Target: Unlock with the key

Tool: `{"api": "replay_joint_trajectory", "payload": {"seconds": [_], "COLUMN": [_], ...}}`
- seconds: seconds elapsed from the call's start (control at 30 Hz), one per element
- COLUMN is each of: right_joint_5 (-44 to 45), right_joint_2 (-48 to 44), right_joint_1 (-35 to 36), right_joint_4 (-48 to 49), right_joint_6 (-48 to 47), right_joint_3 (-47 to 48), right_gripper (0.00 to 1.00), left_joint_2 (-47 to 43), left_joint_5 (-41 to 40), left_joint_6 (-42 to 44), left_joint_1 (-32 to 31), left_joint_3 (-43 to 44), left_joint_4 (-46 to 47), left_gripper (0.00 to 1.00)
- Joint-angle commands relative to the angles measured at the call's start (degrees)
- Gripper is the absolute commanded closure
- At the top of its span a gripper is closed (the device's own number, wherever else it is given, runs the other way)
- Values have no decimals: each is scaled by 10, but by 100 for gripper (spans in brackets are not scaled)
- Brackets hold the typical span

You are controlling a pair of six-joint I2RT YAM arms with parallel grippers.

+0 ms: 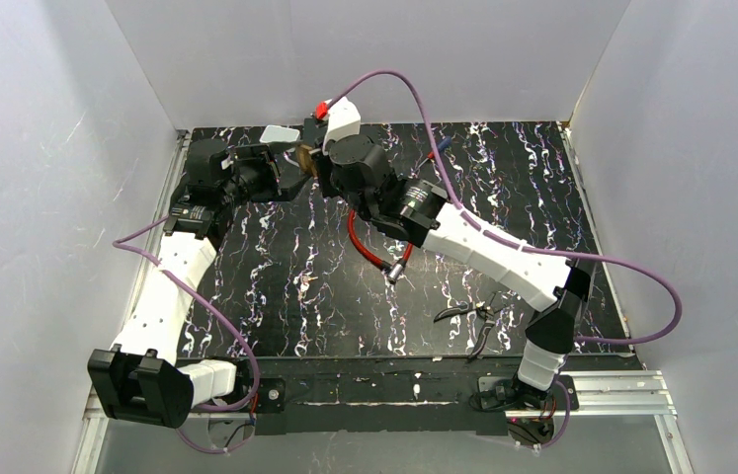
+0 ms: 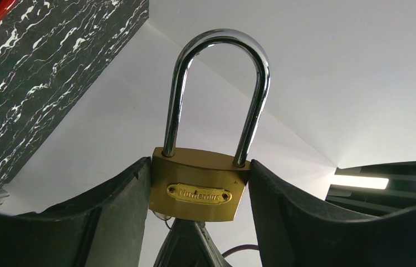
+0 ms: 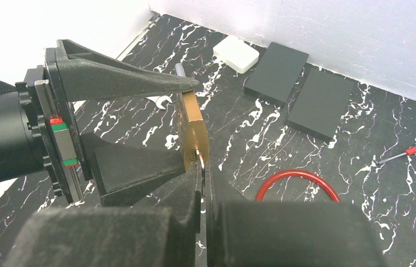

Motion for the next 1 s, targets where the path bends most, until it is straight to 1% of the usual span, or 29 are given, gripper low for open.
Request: {"api": "replay_joint_trajectory", "payload": {"seconds": [0.0,0.1,0.2,0.33,0.43,0.5,0.6,0.73,0.87,0.97], "right_joint_5": [-30,-48,-82,-97,-168,-218,-230,-229,-220,-219], "right_joint_2": [26,40,41,45,37,24,20,25,16,15], "right_joint_1": [-11,-17,-20,-26,-55,-71,-78,-78,-77,-77], "right_joint_4": [25,30,54,48,73,115,124,103,107,107], "right_joint_6": [10,7,-2,13,68,96,102,68,39,35], "right_joint_3": [17,30,20,13,-16,-48,-55,-44,-59,-63], "right_gripper": [99,99,99,99,99,99,99,99,99,99], "left_joint_2": [-14,-12,-11,-12,-11,-12,-12,-11,-11,-9], "left_joint_5": [53,54,56,57,58,59,58,58,59,59], "left_joint_6": [-1,1,2,2,2,2,2,2,2,3], "left_joint_1": [-7,-7,-7,-7,-7,-7,-7,-7,-7,-7], "left_joint_3": [45,50,53,53,53,53,52,52,52,52], "left_joint_4": [55,55,56,58,63,64,65,66,66,66], "left_gripper": [100,100,100,100,100,100,100,100,100,100]}}
